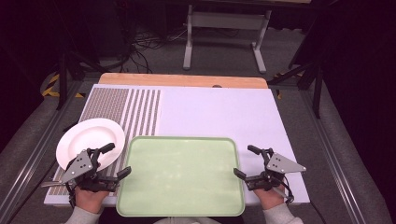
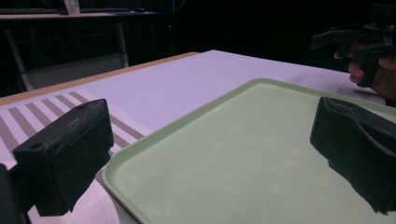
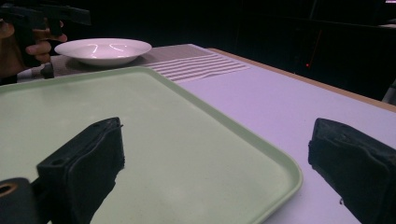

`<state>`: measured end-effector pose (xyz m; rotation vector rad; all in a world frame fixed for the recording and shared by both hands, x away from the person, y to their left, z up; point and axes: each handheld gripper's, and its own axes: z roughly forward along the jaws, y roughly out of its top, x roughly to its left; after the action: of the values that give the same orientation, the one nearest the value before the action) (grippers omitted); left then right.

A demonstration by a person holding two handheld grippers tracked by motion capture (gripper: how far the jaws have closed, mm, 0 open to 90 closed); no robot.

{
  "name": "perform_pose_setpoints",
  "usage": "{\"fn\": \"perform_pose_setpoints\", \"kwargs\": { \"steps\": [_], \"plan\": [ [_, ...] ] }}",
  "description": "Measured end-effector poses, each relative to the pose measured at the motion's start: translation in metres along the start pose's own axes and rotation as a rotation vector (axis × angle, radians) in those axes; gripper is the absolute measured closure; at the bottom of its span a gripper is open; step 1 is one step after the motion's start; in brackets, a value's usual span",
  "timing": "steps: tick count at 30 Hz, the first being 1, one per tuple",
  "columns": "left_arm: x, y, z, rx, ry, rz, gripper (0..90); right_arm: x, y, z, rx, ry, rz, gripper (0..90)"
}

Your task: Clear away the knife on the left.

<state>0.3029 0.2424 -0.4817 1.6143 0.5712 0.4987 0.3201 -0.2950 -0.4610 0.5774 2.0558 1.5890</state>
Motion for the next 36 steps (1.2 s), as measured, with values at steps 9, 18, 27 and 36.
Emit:
{"fn": "perform_pose_setpoints", "kwargs": {
  "steps": [9,18,27,36],
  "plan": [
    [-0.003,0.013,-0.001,0.065,-0.057,0.044,1.5,-0.001,0.0,-0.001,-0.004,-0.001,0.01,3.9],
    [-0.003,0.032,0.001,0.123,-0.107,0.096,2.9,-0.001,-0.001,-0.001,0.004,-0.004,0.01,4.0],
    [0.0,0.047,0.004,0.207,-0.196,0.138,4.4,-0.001,-0.001,-0.002,0.004,-0.006,0.01,4.0],
    [0.006,0.056,-0.002,0.319,-0.254,0.168,5.3,-0.001,-0.002,-0.002,0.006,-0.002,0.018,4.0]
  ]
}}
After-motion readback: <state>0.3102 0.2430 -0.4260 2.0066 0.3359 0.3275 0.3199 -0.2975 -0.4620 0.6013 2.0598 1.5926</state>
